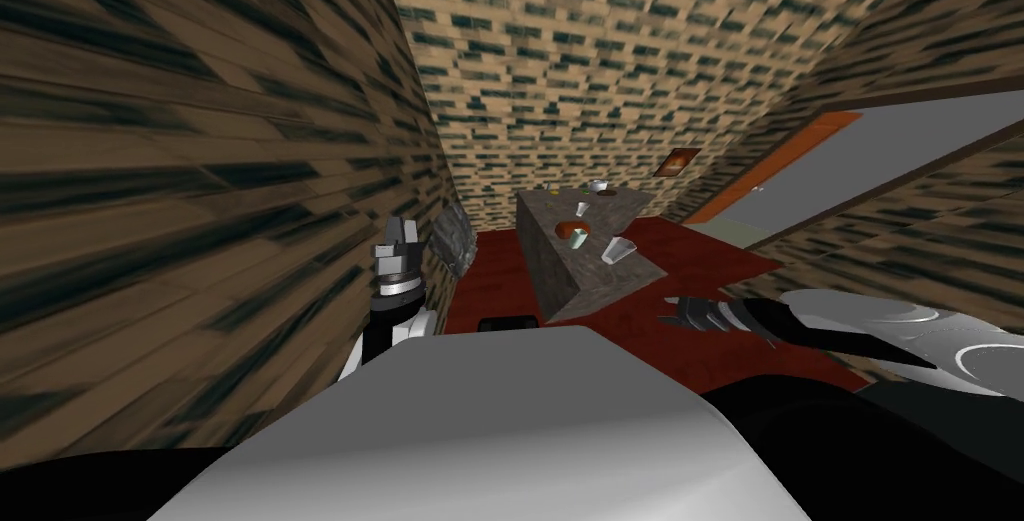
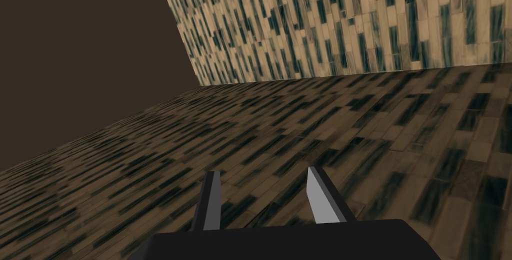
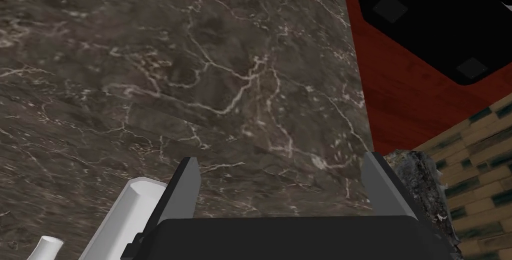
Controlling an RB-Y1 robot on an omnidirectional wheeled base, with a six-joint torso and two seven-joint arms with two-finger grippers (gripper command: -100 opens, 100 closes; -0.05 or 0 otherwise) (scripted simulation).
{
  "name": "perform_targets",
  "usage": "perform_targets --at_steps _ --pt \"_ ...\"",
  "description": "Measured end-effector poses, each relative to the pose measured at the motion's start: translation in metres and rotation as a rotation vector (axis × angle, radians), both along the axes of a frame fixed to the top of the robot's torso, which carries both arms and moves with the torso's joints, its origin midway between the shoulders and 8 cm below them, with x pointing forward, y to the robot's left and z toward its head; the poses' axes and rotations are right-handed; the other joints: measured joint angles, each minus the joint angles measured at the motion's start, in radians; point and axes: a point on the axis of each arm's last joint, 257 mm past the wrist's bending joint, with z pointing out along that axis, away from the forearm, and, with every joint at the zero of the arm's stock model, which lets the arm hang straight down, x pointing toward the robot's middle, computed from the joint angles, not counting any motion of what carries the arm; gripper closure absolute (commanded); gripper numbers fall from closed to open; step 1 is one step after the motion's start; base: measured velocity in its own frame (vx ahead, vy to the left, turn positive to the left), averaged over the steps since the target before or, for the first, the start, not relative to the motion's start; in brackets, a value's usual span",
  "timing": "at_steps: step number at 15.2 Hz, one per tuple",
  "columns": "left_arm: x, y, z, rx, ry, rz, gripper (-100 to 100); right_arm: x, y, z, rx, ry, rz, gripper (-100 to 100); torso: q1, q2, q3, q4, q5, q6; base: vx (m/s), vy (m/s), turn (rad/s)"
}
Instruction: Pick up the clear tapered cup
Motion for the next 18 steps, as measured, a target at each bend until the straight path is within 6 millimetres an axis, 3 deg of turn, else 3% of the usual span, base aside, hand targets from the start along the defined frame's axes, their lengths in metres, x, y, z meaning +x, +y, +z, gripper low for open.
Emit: perform_targets --at_steps 9,13,18 --pt "0.000 0.000 0.000 0.000 0.000 0.000 0 0.031 -0.060 0.075 -0.217 0.052 0.105 -100 -0.001 -0.005 -0.003 -0.001 0.000 0.000 0.118 0.022 0.079" --pt "0.000 0.000 0.000 0.000 0.000 0.000 0 0.031 -0.076 0.095 -0.273 0.092 0.141 -100 -0.001 -0.004 -0.003 -0.001 0.000 0.000 0.134 0.014 0.097" --pt "0.000 0.000 0.000 0.000 0.000 0.000 0 0.012 -0.079 0.094 -0.284 0.163 0.177 -100 -0.003 -0.004 -0.002 -0.001 -0.002 0.000 0.147 -0.006 0.087"
